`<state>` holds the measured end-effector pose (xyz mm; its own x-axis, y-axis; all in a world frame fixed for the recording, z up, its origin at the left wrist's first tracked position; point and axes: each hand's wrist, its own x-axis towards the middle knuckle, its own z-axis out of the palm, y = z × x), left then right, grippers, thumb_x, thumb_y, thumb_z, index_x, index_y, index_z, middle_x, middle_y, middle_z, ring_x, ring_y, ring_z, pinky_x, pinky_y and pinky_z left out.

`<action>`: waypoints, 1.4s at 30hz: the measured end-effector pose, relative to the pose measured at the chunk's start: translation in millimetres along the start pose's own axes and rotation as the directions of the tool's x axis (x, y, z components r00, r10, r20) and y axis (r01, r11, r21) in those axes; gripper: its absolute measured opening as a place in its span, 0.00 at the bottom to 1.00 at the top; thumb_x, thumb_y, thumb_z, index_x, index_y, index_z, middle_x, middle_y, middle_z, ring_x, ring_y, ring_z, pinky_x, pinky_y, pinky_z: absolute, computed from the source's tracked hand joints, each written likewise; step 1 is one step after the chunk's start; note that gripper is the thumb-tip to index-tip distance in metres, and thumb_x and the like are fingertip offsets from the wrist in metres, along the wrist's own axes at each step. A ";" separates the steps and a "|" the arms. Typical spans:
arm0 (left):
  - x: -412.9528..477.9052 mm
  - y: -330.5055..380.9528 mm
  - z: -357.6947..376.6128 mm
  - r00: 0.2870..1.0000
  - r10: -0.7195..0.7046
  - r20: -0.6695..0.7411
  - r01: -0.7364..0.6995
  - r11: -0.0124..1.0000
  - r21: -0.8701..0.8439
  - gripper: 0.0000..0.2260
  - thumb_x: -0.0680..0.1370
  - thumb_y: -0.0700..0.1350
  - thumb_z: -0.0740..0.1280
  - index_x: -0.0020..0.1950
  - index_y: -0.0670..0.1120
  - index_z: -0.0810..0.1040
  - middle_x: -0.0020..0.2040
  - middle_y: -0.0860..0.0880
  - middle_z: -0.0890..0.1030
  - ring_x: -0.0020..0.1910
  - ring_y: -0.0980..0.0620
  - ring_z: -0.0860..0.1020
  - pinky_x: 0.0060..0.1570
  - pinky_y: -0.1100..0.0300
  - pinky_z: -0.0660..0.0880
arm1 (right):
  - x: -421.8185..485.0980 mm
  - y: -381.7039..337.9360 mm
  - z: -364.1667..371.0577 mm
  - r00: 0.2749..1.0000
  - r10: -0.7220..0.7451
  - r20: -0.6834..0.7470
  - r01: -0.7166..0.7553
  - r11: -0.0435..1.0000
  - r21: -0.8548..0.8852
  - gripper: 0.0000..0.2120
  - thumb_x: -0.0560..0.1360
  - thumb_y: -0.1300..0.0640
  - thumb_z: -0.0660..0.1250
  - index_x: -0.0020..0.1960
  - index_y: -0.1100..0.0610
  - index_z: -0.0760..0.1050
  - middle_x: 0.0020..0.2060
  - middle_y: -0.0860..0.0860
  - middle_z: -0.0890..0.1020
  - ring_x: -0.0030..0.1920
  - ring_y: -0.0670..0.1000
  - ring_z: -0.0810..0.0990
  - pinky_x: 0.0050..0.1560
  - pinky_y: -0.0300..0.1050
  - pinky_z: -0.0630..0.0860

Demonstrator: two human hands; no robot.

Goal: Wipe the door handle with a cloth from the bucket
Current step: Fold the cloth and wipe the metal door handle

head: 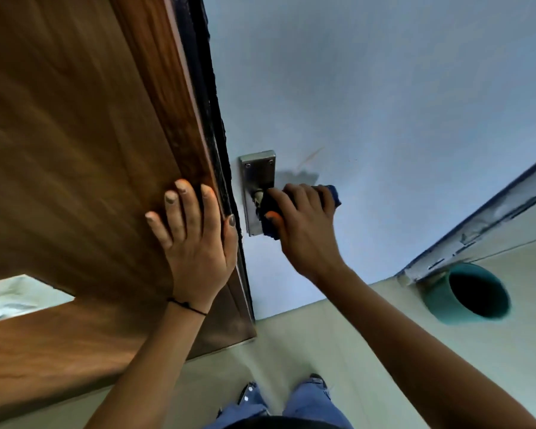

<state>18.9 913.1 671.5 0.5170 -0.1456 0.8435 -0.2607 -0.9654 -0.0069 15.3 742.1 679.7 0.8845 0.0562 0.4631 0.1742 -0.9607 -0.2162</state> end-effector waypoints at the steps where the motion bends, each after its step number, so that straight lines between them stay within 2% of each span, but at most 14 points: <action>1: -0.2 -1.3 0.5 1.000 0.001 -0.002 -0.001 1.000 0.002 0.34 0.80 0.49 0.57 0.77 0.46 0.39 0.77 0.48 0.32 0.76 0.51 0.34 0.73 0.49 0.33 | -0.4 -7.7 3.9 1.000 0.011 -0.004 -0.011 1.000 -0.012 0.16 0.80 0.50 0.55 0.64 0.54 0.73 0.56 0.55 0.79 0.58 0.58 0.75 0.65 0.58 0.64; 6: 0.5 2.4 1.9 1.000 -0.001 -0.024 0.001 1.000 -0.015 0.36 0.79 0.46 0.59 0.77 0.45 0.39 0.77 0.46 0.33 0.76 0.50 0.33 0.73 0.48 0.32 | -1.3 -12.8 8.7 1.000 0.007 -0.022 -0.009 0.995 -0.103 0.18 0.78 0.51 0.61 0.65 0.55 0.72 0.57 0.57 0.78 0.59 0.60 0.74 0.68 0.62 0.63; 11: -0.1 7.1 2.4 0.999 -0.021 -0.029 0.018 0.997 -0.074 0.34 0.79 0.44 0.58 0.77 0.45 0.38 0.77 0.44 0.34 0.75 0.50 0.32 0.72 0.48 0.31 | 0.4 -24.4 9.9 0.996 -0.084 -0.003 0.083 0.987 -0.138 0.21 0.77 0.53 0.57 0.68 0.57 0.71 0.60 0.59 0.78 0.61 0.60 0.75 0.69 0.58 0.64; 16: 1.7 6.8 0.2 1.000 -0.020 -0.013 0.019 0.997 -0.070 0.34 0.79 0.45 0.57 0.77 0.45 0.37 0.70 0.33 0.52 0.75 0.51 0.32 0.72 0.49 0.31 | 2.7 8.1 7.2 0.991 -0.129 -0.015 0.123 0.970 -0.208 0.20 0.75 0.53 0.65 0.66 0.57 0.72 0.54 0.54 0.80 0.56 0.58 0.78 0.64 0.53 0.63; 19: 0.2 4.8 -1.0 1.000 0.001 -0.007 -0.001 0.998 -0.064 0.35 0.79 0.45 0.58 0.77 0.45 0.37 0.75 0.35 0.42 0.75 0.51 0.32 0.72 0.49 0.31 | 5.9 33.3 0.9 0.991 -0.130 0.031 0.134 0.970 -0.202 0.20 0.75 0.48 0.61 0.63 0.57 0.74 0.53 0.54 0.81 0.54 0.59 0.79 0.62 0.52 0.61; 21: -0.5 2.7 -1.8 0.999 0.032 -0.006 -0.033 0.998 -0.058 0.37 0.78 0.45 0.60 0.77 0.45 0.37 0.77 0.44 0.32 0.75 0.50 0.32 0.72 0.49 0.31 | 10.8 50.4 -6.5 0.989 -0.119 0.093 0.132 0.979 -0.153 0.21 0.74 0.48 0.60 0.63 0.58 0.75 0.53 0.55 0.81 0.53 0.60 0.79 0.60 0.50 0.60; 25: 0.3 0.3 -2.8 0.999 0.054 0.000 -0.054 0.998 -0.043 0.39 0.77 0.45 0.63 0.77 0.45 0.37 0.76 0.48 0.31 0.75 0.50 0.32 0.72 0.49 0.32 | 18.0 69.9 -20.6 0.964 0.004 0.266 -0.037 0.992 0.118 0.22 0.74 0.50 0.63 0.66 0.57 0.72 0.56 0.54 0.79 0.57 0.57 0.76 0.61 0.47 0.62; 28: 0.1 0.6 -3.5 0.999 0.038 0.011 -0.038 0.998 -0.045 0.39 0.77 0.45 0.63 0.77 0.45 0.37 0.77 0.44 0.33 0.75 0.51 0.32 0.72 0.49 0.31 | 12.7 76.5 -27.1 0.910 0.160 0.384 -0.361 0.760 0.540 0.16 0.79 0.57 0.64 0.65 0.55 0.69 0.49 0.50 0.80 0.44 0.42 0.80 0.48 0.43 0.76; 31: 0.2 1.6 -4.4 0.999 0.027 0.023 -0.025 0.997 -0.071 0.39 0.77 0.45 0.62 0.77 0.45 0.37 0.73 0.34 0.48 0.75 0.50 0.32 0.72 0.50 0.31 | 0.1 68.9 -10.9 0.871 0.320 0.371 -0.487 0.480 0.729 0.08 0.81 0.58 0.61 0.60 0.57 0.70 0.42 0.51 0.78 0.32 0.39 0.79 0.30 0.33 0.73; 34: 1.0 1.8 -6.4 0.999 0.028 0.045 -0.023 0.993 -0.114 0.37 0.77 0.44 0.62 0.77 0.43 0.40 0.70 0.33 0.52 0.75 0.41 0.40 0.72 0.51 0.30 | -9.4 42.6 10.8 0.778 0.509 0.368 -0.450 0.043 0.892 0.12 0.81 0.51 0.60 0.56 0.59 0.72 0.43 0.59 0.79 0.42 0.58 0.80 0.42 0.51 0.79; 36: 1.1 1.5 -8.3 0.998 0.032 0.055 -0.025 0.992 -0.126 0.34 0.76 0.43 0.63 0.75 0.42 0.46 0.70 0.33 0.52 0.70 0.36 0.45 0.71 0.51 0.30 | -9.4 22.6 19.5 0.677 0.596 0.432 -0.369 -0.232 0.900 0.16 0.83 0.50 0.55 0.58 0.61 0.72 0.42 0.58 0.81 0.39 0.60 0.81 0.46 0.63 0.77; 37: 1.0 1.4 -8.8 0.998 0.036 0.059 -0.028 0.991 -0.131 0.32 0.77 0.43 0.62 0.74 0.42 0.47 0.70 0.33 0.52 0.70 0.36 0.46 0.71 0.51 0.30 | -7.7 11.8 22.3 0.640 0.614 0.462 -0.320 -0.335 0.886 0.15 0.83 0.50 0.53 0.58 0.61 0.71 0.41 0.56 0.82 0.39 0.57 0.82 0.46 0.62 0.78; 39: 1.0 0.5 -9.7 0.997 0.041 0.067 -0.031 0.988 -0.149 0.30 0.77 0.44 0.61 0.74 0.41 0.47 0.70 0.33 0.51 0.69 0.37 0.45 0.71 0.52 0.30 | -3.8 -12.1 28.5 0.611 0.610 0.505 -0.265 -0.444 0.856 0.14 0.84 0.51 0.51 0.55 0.58 0.72 0.46 0.56 0.81 0.46 0.55 0.81 0.50 0.55 0.79; 42: 1.8 -0.8 -11.0 0.996 0.049 0.073 -0.037 0.986 -0.165 0.29 0.78 0.45 0.59 0.74 0.42 0.47 0.70 0.34 0.52 0.69 0.37 0.45 0.71 0.53 0.30 | -2.8 -51.0 40.2 0.623 0.570 0.536 -0.326 -0.434 0.840 0.13 0.84 0.50 0.50 0.58 0.54 0.71 0.61 0.59 0.78 0.64 0.57 0.76 0.68 0.56 0.71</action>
<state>11.1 916.0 679.0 0.5617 -0.2086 0.8006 -0.4107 -0.9103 0.0510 21.3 801.9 654.9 0.8823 -0.3667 -0.2951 0.0000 0.6270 -0.7790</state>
